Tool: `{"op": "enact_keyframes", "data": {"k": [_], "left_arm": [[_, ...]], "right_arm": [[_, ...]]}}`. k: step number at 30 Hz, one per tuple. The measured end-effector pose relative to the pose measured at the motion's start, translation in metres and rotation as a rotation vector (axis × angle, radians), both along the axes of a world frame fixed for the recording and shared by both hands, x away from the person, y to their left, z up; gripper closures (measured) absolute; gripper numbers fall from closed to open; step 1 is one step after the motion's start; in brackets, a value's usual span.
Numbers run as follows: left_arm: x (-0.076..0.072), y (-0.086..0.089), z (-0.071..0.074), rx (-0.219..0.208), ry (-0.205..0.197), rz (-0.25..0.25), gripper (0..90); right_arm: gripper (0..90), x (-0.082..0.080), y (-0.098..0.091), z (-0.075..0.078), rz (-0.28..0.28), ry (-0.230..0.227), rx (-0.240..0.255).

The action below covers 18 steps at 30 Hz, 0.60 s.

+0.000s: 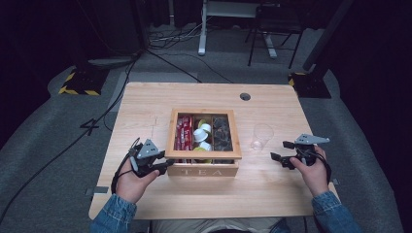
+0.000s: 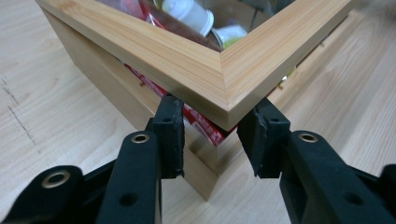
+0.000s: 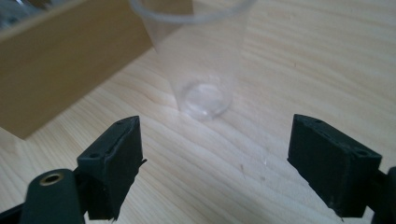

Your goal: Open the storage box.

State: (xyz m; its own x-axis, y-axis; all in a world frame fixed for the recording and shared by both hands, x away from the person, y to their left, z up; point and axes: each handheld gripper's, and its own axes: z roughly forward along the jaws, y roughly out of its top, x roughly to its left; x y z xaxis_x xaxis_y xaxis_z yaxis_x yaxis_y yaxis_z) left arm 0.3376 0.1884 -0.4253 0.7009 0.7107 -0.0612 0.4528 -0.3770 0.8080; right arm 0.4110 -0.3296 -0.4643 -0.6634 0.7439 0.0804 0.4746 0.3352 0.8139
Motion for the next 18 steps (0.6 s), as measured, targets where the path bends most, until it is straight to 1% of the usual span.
{"op": "enact_keyframes", "data": {"k": [1, 3, 4, 5, 6, 9, 10, 11, 15, 17, 18], "left_arm": [[0.000, 0.001, 0.001, -0.017, 0.000, 0.004, 62.4], [0.001, 0.002, 0.002, -0.032, 0.001, 0.001, 62.4], [0.001, 0.002, 0.002, -0.032, 0.001, 0.001, 62.5], [0.002, 0.002, 0.002, -0.063, 0.006, 0.007, 62.6], [0.002, 0.003, 0.003, -0.082, 0.009, 0.008, 62.7], [0.004, 0.004, 0.005, -0.104, 0.001, 0.011, 63.5], [0.004, 0.004, 0.005, -0.104, 0.001, 0.011, 64.0], [0.004, 0.004, 0.006, -0.109, -0.006, 0.013, 64.6], [0.005, 0.004, 0.008, -0.122, -0.010, 0.018, 65.5], [0.006, 0.004, 0.009, -0.120, -0.015, 0.020, 65.9], [0.006, 0.004, 0.009, -0.119, -0.013, 0.022, 65.8]], "right_arm": [[17.5, -0.001, 0.001, 0.003, 0.003, -0.007, 0.006], [16.9, -0.004, 0.003, 0.012, 0.013, -0.031, 0.008], [16.7, -0.005, 0.005, 0.016, 0.015, -0.041, 0.011], [17.0, -0.006, 0.007, 0.020, 0.021, -0.052, 0.013], [17.2, -0.007, 0.008, 0.023, 0.026, -0.056, 0.012], [18.1, -0.011, 0.014, 0.034, 0.043, -0.068, 0.036], [18.1, -0.011, 0.014, 0.034, 0.043, -0.068, 0.036], [18.2, -0.013, 0.020, 0.043, 0.060, -0.076, 0.044], [18.2, -0.016, 0.030, 0.056, 0.089, -0.090, 0.051], [18.2, -0.017, 0.036, 0.062, 0.108, -0.094, 0.048], [18.5, -0.018, 0.039, 0.065, 0.119, -0.093, 0.035]]}}
